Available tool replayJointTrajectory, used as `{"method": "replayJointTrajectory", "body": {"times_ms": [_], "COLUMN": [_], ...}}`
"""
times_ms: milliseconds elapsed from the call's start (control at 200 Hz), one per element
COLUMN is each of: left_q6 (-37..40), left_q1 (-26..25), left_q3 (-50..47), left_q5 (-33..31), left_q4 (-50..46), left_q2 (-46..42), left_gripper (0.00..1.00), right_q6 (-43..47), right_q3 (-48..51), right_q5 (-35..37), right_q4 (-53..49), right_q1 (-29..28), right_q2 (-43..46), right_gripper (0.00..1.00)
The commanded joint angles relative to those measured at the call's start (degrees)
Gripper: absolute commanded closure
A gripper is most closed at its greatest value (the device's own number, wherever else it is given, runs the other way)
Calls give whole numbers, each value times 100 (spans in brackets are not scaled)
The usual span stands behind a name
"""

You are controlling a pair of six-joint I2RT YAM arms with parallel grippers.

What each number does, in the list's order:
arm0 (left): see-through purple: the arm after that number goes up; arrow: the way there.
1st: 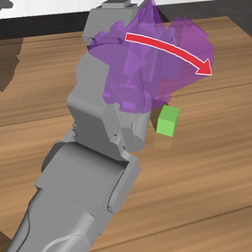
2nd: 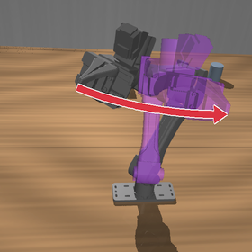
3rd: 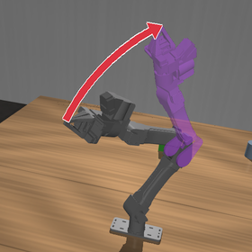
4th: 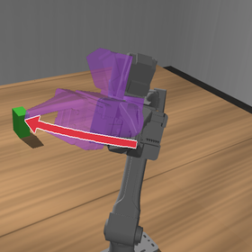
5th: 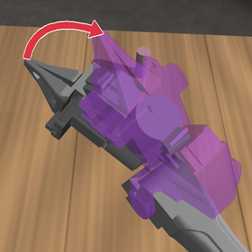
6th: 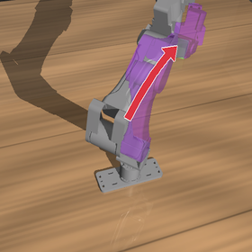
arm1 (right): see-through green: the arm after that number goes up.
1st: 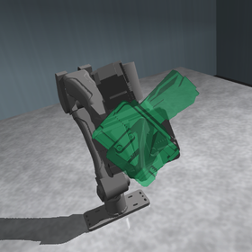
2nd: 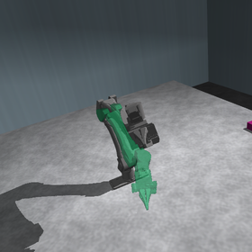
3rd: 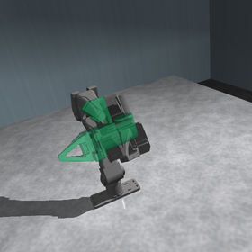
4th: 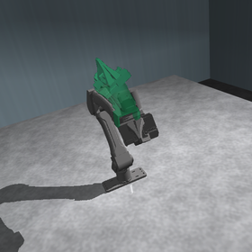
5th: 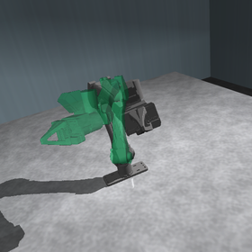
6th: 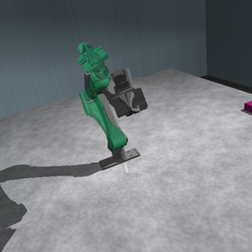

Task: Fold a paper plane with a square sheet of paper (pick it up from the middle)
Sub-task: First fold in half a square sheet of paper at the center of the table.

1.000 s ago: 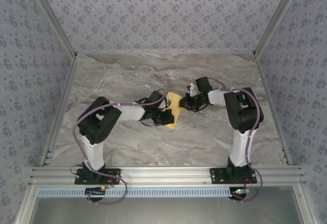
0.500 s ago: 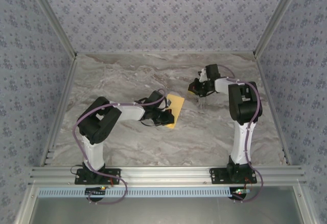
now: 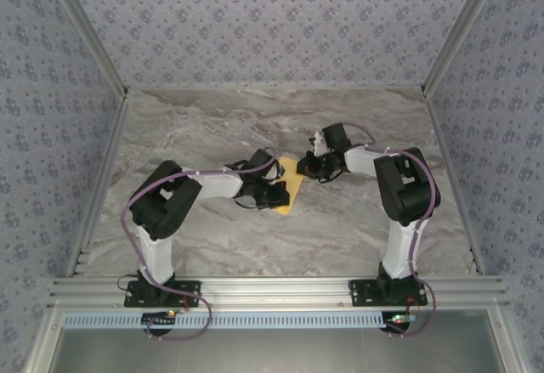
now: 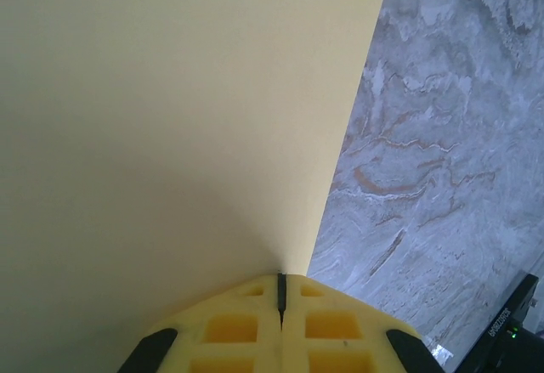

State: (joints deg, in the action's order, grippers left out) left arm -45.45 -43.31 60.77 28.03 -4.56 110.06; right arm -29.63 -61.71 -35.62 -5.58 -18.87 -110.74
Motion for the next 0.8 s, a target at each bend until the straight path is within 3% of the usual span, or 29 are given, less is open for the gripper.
{"method": "replayJointTrajectory", "body": {"times_ms": [0, 180, 460, 794], "left_q6": [159, 221, 454, 465], "left_q1": [-29, 57, 92, 93], "left_q3": [211, 476, 1082, 769], "left_q5": [-73, 63, 132, 201], "left_q4": [-63, 276, 95, 304], "left_q2": [-6, -106, 531, 736], "left_gripper": [100, 97, 97, 99], "right_q6": [-78, 52, 212, 206], "right_q3": [61, -54, -110, -113], "right_q5": [-50, 19, -2, 44], "right_q4": [89, -67, -268, -311], "right_q1": [65, 66, 87, 98], "right_q2": [-177, -307, -424, -471], "right_gripper": [100, 100, 100, 100]}}
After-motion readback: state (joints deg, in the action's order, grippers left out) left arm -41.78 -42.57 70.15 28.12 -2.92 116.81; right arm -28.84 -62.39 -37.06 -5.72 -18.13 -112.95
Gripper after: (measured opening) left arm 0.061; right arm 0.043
